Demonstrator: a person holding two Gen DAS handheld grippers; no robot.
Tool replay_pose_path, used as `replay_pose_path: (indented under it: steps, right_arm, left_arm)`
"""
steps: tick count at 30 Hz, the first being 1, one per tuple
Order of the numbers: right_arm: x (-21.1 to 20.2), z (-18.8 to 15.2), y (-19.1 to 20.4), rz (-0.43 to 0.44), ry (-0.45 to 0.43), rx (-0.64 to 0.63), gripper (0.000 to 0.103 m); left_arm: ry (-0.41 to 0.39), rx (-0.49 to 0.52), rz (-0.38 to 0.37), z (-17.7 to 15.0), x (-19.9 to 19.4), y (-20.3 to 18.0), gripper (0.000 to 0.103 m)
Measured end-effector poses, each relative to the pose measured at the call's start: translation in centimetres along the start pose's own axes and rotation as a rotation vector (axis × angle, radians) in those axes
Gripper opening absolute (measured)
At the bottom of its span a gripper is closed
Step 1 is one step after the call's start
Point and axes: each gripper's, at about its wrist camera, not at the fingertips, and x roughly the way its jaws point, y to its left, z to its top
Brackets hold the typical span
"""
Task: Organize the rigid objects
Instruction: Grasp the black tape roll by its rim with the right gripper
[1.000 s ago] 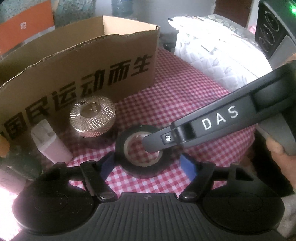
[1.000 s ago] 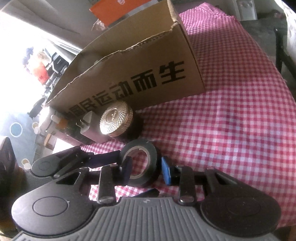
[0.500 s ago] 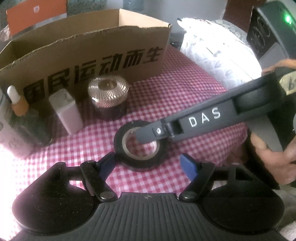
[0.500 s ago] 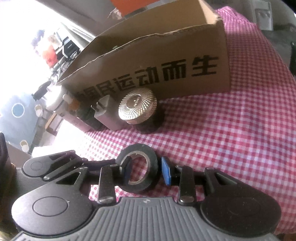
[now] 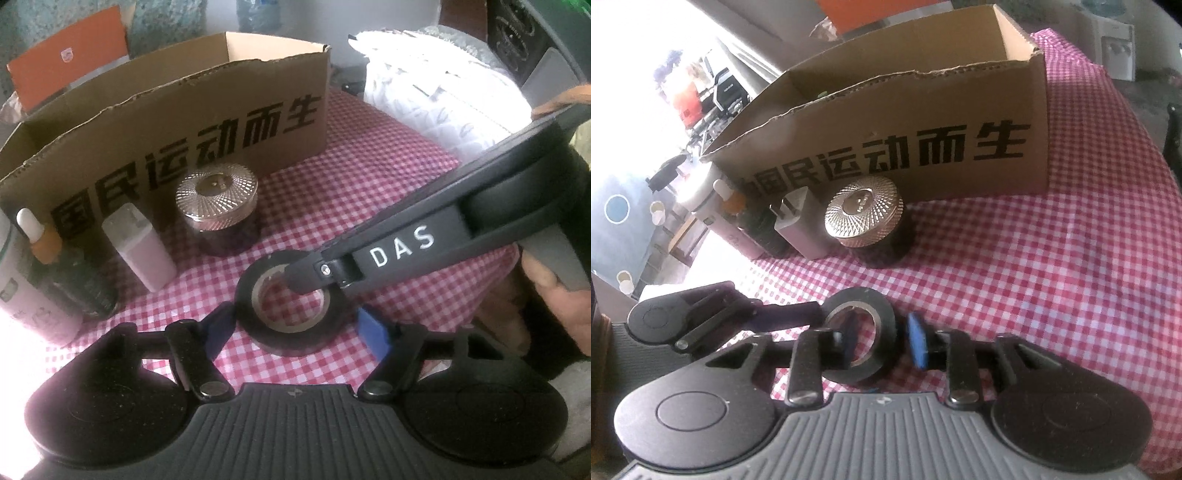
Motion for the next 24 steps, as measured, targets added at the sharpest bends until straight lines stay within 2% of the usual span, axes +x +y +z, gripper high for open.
replay_pose_path:
  steps: [4, 13, 18, 24]
  right_arm:
    - [0.0, 0.0, -0.3, 0.001, -0.006, 0.022, 0.023]
    - [0.0, 0.0, 0.3, -0.022, -0.008, -0.038, 0.022]
    - [0.2, 0.1, 1.0, -0.038, -0.013, -0.088, 0.022]
    - [0.5, 1.2, 1.1, -0.006, -0.02, -0.083, 0.019]
  left_arm:
    - [-0.003, -0.007, 0.0, 0.1, 0.0, 0.3, 0.065]
    - [0.012, -0.019, -0.01, 0.7, 0.4, 0.4, 0.07]
    - [0.005, -0.036, 0.0, 0.9, 0.5, 0.5, 0.067]
    - [-0.013, -0.056, 0.033, 1.1, 0.3, 1.3, 0.067]
